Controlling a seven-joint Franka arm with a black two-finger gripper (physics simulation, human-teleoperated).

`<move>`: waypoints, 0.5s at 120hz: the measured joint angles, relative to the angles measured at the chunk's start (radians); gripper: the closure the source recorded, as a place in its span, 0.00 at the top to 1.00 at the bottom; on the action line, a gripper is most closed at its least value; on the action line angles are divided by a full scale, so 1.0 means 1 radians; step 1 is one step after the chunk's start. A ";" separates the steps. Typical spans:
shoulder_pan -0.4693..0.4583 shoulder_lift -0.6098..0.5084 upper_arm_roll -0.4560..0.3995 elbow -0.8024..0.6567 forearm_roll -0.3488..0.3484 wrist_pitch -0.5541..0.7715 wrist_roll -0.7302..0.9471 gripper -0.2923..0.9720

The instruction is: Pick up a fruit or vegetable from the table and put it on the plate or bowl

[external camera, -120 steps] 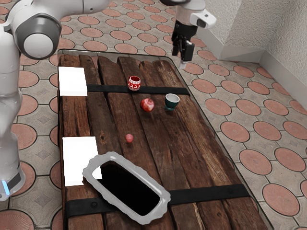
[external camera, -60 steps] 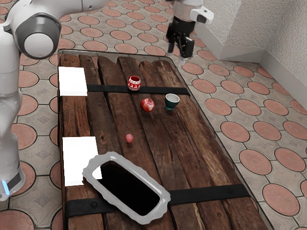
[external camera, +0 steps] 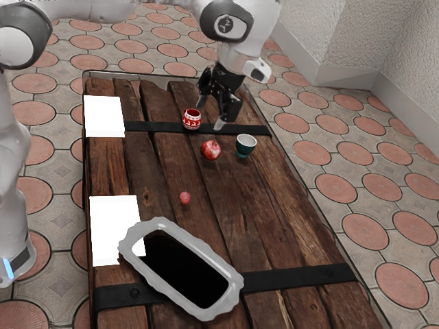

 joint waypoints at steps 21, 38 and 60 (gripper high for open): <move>0.033 -0.025 0.062 -0.148 0.004 0.179 -0.071 0.77; 0.029 -0.036 0.090 -0.215 0.005 0.300 -0.095 0.77; 0.029 -0.027 0.099 -0.266 0.000 0.425 -0.103 0.77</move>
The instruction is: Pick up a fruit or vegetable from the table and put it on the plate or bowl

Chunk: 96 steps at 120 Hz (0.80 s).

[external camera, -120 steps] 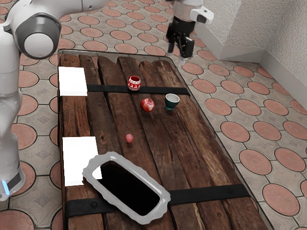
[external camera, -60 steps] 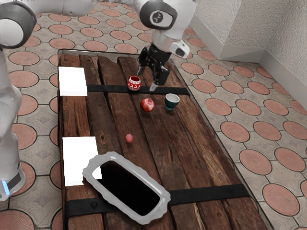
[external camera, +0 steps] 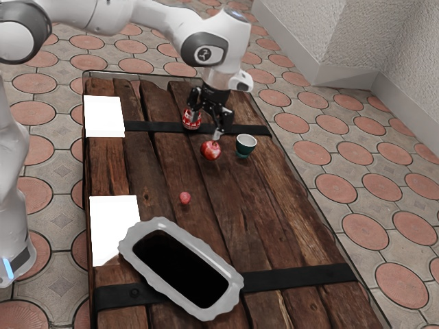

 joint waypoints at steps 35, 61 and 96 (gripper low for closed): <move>-0.006 0.074 0.001 -0.001 -0.008 0.094 -0.006 0.77; -0.004 0.062 0.001 -0.035 -0.010 0.128 -0.010 0.77; 0.003 0.068 0.001 -0.089 -0.012 0.171 -0.013 0.77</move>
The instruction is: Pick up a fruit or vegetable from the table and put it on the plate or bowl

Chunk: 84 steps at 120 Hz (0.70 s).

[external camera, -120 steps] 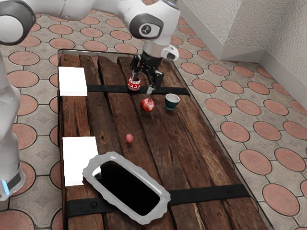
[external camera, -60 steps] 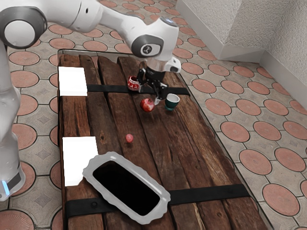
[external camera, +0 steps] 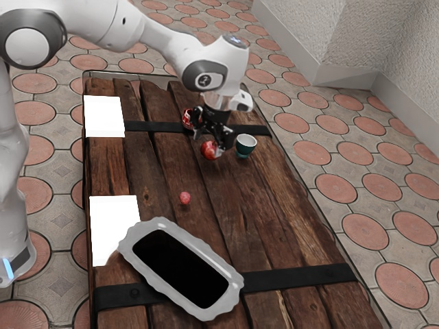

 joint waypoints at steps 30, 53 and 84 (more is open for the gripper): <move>-0.004 0.012 0.000 -0.014 -0.004 0.028 -0.002 0.77; -0.004 0.033 0.000 0.015 -0.003 0.035 -0.002 0.77; -0.003 0.063 0.000 0.019 -0.003 0.044 -0.002 0.77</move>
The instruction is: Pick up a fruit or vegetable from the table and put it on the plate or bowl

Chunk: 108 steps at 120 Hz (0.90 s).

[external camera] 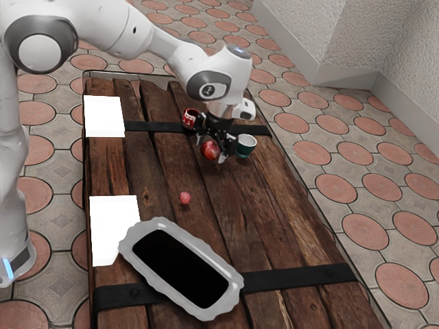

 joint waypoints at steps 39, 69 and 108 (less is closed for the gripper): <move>-0.006 0.007 0.000 -0.001 -0.005 0.008 -0.006 0.77; -0.004 0.023 0.000 0.034 -0.005 0.009 -0.009 0.77; -0.003 0.043 0.000 0.033 -0.006 0.010 -0.012 0.67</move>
